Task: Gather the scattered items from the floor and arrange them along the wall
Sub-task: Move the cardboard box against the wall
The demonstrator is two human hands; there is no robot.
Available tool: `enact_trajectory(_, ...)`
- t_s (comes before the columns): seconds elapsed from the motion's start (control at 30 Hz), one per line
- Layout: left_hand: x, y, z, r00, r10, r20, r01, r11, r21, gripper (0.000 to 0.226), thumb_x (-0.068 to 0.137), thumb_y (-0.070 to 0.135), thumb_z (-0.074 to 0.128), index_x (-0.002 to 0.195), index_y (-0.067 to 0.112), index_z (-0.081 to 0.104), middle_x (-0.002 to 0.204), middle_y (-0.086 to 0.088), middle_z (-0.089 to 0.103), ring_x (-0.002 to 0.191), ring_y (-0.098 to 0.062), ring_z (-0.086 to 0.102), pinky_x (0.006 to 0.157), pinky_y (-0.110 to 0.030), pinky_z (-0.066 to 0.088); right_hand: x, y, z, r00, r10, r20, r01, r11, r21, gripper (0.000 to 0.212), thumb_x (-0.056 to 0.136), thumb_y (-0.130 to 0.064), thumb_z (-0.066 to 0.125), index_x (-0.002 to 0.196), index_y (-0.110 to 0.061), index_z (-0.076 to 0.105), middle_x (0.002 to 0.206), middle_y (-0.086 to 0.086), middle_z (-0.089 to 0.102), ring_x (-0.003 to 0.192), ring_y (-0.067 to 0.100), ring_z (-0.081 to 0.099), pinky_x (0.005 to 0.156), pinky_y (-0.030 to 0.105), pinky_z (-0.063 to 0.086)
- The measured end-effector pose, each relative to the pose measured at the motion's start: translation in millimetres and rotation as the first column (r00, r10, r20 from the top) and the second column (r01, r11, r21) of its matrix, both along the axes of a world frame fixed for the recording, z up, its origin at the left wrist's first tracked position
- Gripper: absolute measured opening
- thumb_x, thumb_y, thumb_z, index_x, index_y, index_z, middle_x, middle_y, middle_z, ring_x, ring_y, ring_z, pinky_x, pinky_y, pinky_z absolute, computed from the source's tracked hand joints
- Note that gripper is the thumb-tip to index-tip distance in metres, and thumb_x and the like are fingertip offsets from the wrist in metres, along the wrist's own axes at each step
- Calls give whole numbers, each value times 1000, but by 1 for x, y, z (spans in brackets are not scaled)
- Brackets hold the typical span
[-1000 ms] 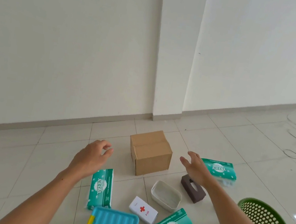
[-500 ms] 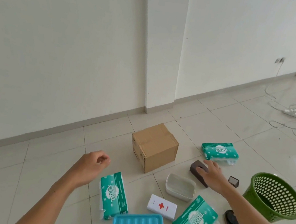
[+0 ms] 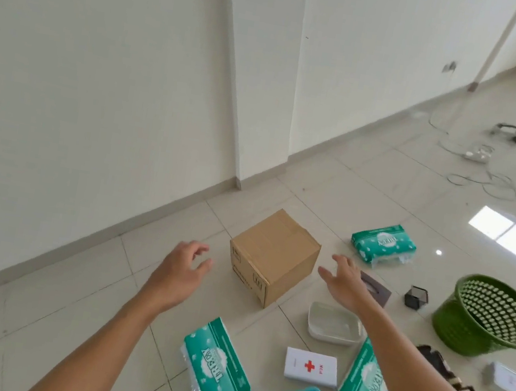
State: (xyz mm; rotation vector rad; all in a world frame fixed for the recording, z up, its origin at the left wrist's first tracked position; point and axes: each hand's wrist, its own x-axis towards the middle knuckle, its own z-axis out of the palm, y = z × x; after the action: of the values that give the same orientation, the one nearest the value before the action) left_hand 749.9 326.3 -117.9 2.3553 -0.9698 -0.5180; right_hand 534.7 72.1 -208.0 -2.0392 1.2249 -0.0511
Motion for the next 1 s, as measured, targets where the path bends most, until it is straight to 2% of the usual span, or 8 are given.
enact_trajectory(0.1,48,-11,-10,998,-31,-54,29,999,-42,37,99,35,54,135,28,49,131,8,48,117,-10,54,95,-34,50,39,15,11,999,-9,41,8,1000,21,57,104,-38,50,153,-12,35,161,6,28,145,24,32,117,42,29)
enact_trajectory(0.23,117,-25,-29,968,-101,-230,90,994,-61,20,100,32,54,119,30,60,112,11,64,105,-9,64,84,-23,49,78,38,5,995,-70,75,60,989,133,46,103,-35,53,145,-16,47,150,5,45,133,20,49,109,37,43)
enact_trajectory(0.4,204,-48,-47,913,-221,-342,206,975,-82,12,100,28,55,107,31,65,104,8,71,94,-5,69,87,-28,53,126,63,-3,987,-148,65,132,971,198,43,103,-33,54,142,-16,51,141,-1,56,114,7,56,86,15,45)
enact_trajectory(0.5,251,-66,-48,875,-286,-391,286,956,-60,13,100,28,55,106,31,65,103,8,72,93,-5,69,85,-28,52,156,70,-2,972,-230,53,210,945,253,44,101,-37,55,141,-18,53,137,-2,59,115,7,58,96,22,50)
enact_trajectory(0.63,301,-97,-48,827,-363,-430,393,919,-19,11,100,26,55,104,30,65,103,6,72,92,-5,70,78,-22,50,193,68,2,949,-308,71,275,915,296,44,102,-38,54,142,-19,51,135,-4,57,115,7,58,90,19,49)
enact_trajectory(0.8,336,-148,-53,775,-434,-460,485,874,-7,14,100,27,55,110,26,66,104,6,72,89,-2,70,76,-22,48,219,59,-11,914,-403,54,369,877,307,44,102,-39,52,142,-21,51,135,-3,58,117,8,57,98,27,50)
enact_trajectory(0.93,347,-205,-63,740,-462,-488,520,854,-20,18,102,24,52,115,21,65,104,3,73,90,-4,71,74,-19,47,238,39,-33,901,-434,18,402,849,344,44,104,-34,51,144,-17,48,138,1,56,109,8,58,68,9,48)
enact_trajectory(1.0,349,-231,-70,721,-445,-532,523,852,-5,20,102,25,51,118,20,62,104,3,73,92,-8,71,73,-20,47,248,23,-44,890,-456,4,425,831,359,45,104,-35,51,145,-17,47,139,2,56,115,12,58,72,12,48)
